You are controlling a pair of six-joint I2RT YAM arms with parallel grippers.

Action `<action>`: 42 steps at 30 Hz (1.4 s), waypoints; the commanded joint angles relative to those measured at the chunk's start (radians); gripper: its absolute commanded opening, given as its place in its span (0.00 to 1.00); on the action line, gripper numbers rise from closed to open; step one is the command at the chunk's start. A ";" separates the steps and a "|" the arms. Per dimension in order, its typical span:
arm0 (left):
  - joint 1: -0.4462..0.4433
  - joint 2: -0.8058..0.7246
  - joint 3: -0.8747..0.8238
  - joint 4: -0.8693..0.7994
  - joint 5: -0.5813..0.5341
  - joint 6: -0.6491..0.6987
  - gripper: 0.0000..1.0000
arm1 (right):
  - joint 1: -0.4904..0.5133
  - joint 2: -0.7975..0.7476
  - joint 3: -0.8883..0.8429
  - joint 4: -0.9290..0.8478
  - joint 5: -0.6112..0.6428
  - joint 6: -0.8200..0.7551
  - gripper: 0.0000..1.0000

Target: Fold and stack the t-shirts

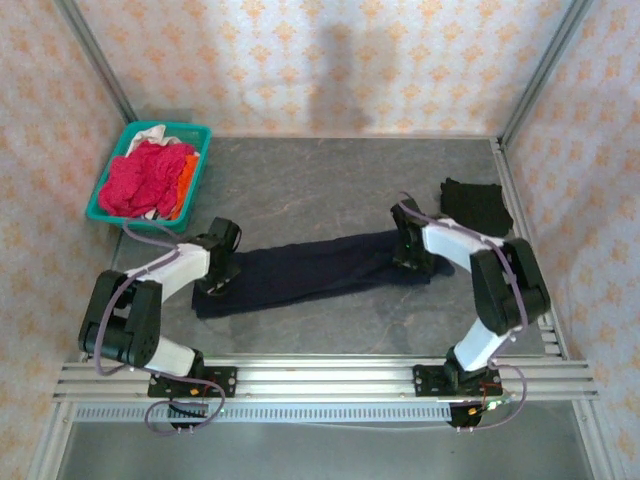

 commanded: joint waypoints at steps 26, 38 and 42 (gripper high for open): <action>0.121 0.059 0.308 -0.158 -0.112 0.415 0.58 | 0.149 0.327 0.722 0.006 -0.025 -0.113 0.61; 0.160 0.171 0.217 -0.095 -0.046 0.399 0.52 | 0.356 0.532 0.813 0.077 -0.135 0.043 0.46; 0.160 0.173 0.175 -0.082 -0.003 0.374 0.52 | 0.303 0.632 0.904 0.006 -0.123 0.041 0.44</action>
